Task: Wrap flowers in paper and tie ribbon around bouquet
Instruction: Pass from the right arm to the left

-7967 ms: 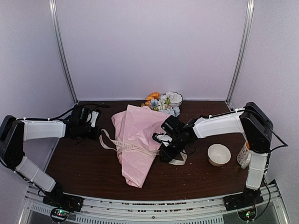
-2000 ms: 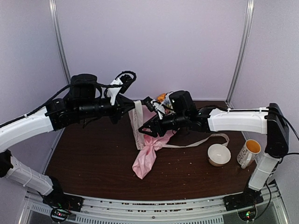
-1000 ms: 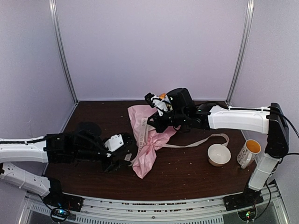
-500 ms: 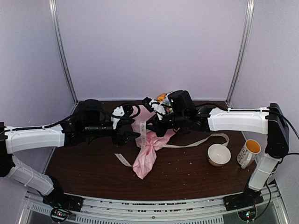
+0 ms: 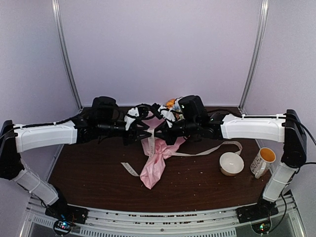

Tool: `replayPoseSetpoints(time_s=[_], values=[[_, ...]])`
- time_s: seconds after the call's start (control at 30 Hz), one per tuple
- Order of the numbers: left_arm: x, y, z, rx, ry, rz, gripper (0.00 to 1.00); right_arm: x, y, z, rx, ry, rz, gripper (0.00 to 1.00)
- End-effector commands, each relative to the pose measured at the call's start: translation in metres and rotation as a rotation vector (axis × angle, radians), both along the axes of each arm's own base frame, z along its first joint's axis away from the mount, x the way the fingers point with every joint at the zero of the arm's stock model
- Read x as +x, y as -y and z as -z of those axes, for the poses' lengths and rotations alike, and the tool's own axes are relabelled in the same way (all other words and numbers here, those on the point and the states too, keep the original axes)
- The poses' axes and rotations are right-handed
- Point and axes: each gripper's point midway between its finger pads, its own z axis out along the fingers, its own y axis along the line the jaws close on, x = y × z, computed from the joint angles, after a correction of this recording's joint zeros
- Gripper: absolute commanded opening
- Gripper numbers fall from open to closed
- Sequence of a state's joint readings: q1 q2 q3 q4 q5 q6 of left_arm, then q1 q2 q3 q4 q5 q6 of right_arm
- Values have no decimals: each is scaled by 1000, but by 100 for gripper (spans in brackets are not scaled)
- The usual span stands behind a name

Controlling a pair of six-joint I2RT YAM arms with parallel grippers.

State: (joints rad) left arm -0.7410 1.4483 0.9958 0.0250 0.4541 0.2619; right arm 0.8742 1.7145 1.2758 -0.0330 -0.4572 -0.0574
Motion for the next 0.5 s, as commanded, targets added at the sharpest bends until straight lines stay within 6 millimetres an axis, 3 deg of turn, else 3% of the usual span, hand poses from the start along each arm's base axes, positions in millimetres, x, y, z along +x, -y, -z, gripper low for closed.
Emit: replayPoseSetpoints(time_s=[0.0, 0.1, 0.3, 0.4, 0.47], values=[[2, 5, -15, -29, 31, 23, 25, -7, 1, -22, 44, 39, -21, 0], [0, 4, -14, -32, 26, 24, 1, -7, 2, -21, 42, 39, -19, 0], [1, 0, -10, -30, 14, -1, 0, -5, 5, -19, 31, 28, 6, 1], [5, -4, -4, -34, 6, -44, 0, 0, 18, -11, -33, 6, 72, 24], [9, -7, -2, -53, 7, -86, 0, 4, 38, 0, -97, -11, 139, 35]])
